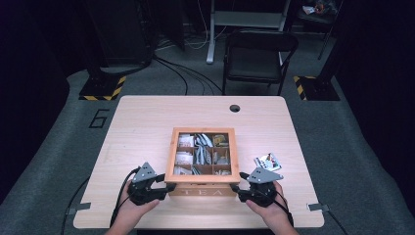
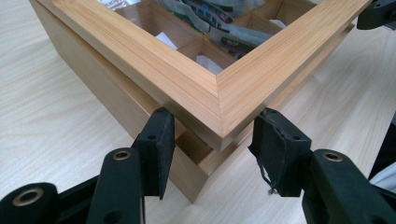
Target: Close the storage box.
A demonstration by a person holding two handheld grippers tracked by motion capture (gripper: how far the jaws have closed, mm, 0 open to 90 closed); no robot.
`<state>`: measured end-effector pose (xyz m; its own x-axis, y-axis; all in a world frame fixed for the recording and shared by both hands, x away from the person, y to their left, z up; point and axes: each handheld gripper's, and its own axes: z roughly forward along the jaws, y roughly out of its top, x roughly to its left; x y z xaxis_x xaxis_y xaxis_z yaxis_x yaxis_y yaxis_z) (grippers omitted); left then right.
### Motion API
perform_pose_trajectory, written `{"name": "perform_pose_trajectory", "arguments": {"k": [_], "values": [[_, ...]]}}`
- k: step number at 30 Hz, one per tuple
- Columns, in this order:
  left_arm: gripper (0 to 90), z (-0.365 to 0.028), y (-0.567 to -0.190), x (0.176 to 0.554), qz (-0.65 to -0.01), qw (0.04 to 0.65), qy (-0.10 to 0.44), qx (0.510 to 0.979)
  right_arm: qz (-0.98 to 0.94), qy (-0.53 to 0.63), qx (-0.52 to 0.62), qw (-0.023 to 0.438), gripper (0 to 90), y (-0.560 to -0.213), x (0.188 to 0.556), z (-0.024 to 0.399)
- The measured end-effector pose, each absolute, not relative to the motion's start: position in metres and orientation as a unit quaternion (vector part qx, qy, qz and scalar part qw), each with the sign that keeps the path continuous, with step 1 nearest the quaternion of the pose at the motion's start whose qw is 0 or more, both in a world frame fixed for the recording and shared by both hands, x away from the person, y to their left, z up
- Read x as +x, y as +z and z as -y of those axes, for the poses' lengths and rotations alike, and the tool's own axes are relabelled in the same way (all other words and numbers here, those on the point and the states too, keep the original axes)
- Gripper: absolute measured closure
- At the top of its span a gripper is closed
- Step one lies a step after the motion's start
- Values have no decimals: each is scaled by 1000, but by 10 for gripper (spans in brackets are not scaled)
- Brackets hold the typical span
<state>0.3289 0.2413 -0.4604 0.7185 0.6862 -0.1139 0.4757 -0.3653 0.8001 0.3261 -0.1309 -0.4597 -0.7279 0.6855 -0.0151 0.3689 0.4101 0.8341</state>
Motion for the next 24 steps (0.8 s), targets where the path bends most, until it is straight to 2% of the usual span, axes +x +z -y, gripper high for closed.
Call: {"name": "perform_pose_trajectory", "arguments": {"k": [10,24], "values": [[489,-242,-462,327,-360,430,119,820,-817,448,323,164,448,-461,324,134],[487,-246,-464,324,-366,432,103,818,-818,451,317,165,447,-460,323,134]]}}
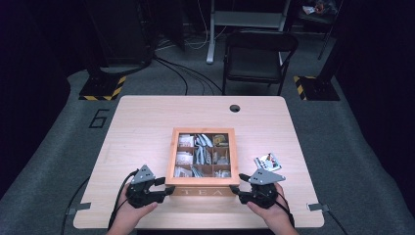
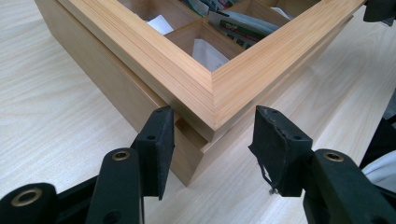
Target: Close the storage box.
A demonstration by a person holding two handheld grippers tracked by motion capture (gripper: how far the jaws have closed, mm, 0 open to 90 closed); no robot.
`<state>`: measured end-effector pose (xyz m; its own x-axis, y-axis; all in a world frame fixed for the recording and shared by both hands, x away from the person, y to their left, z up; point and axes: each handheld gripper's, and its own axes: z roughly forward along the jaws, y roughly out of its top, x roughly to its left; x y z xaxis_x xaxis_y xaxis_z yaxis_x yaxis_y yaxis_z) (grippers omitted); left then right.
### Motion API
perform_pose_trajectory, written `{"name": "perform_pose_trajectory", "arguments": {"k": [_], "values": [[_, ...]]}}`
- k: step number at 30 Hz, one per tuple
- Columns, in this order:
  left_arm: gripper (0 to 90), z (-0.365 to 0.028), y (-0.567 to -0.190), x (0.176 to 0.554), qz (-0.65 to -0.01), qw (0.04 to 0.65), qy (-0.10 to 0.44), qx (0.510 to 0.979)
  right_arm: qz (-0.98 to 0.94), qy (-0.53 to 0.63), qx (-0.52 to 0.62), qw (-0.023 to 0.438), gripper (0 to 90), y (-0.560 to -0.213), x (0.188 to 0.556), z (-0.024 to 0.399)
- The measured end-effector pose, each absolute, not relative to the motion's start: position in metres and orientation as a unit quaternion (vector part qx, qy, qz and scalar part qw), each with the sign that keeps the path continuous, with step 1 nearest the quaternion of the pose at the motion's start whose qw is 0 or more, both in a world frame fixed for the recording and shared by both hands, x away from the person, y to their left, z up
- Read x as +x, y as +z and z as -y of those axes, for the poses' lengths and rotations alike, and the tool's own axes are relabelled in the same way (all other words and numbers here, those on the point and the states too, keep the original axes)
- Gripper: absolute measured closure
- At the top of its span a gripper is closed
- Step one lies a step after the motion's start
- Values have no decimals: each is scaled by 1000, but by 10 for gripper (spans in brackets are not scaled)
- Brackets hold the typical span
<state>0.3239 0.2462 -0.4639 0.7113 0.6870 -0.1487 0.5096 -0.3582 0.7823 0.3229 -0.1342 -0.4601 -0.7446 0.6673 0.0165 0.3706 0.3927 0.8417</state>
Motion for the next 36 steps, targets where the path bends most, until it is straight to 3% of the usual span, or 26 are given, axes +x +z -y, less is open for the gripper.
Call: {"name": "perform_pose_trajectory", "arguments": {"k": [15,25,36], "values": [[458,-266,-442,332,-387,459,123,791,-801,467,329,180,438,-443,328,149],[454,-279,-436,361,-409,437,148,787,-793,444,361,208,439,-429,355,162],[452,-283,-442,388,-442,434,153,770,-778,438,401,205,437,-434,378,169]]}}
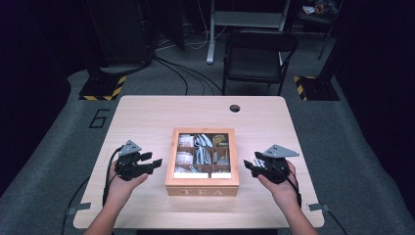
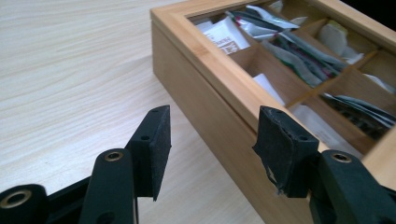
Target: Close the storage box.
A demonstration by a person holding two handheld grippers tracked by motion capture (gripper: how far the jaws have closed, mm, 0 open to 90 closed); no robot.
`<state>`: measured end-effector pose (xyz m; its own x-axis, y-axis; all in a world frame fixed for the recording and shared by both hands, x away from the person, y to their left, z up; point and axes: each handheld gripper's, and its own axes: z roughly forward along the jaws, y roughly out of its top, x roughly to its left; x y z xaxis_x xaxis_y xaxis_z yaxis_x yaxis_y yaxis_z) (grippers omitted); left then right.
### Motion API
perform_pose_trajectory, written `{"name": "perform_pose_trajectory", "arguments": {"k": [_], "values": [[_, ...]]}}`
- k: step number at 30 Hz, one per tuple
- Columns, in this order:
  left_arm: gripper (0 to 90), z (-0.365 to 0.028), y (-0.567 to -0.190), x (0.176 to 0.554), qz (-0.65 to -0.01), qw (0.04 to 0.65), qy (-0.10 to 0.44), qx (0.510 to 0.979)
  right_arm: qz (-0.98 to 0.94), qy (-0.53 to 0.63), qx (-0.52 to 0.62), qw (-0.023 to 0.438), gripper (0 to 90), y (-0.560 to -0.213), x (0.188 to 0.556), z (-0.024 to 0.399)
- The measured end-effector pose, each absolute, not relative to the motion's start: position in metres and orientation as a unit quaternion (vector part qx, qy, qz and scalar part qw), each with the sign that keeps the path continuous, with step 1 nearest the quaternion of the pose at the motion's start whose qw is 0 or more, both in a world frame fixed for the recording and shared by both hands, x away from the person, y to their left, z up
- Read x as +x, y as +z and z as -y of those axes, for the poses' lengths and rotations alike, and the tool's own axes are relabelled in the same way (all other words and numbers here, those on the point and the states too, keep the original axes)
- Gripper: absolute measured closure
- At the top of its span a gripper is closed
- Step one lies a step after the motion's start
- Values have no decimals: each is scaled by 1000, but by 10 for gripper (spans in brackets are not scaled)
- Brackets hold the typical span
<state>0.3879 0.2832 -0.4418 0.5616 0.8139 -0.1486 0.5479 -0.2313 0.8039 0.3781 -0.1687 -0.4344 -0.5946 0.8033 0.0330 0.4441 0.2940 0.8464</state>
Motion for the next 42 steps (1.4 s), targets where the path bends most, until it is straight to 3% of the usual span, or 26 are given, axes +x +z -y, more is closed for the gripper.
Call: {"name": "perform_pose_trajectory", "arguments": {"k": [22,42], "values": [[435,-304,-476,393,-464,419,164,763,-768,416,437,217,432,-474,391,192],[415,-308,-500,399,-473,403,154,768,-796,388,416,206,404,-496,391,180]]}}
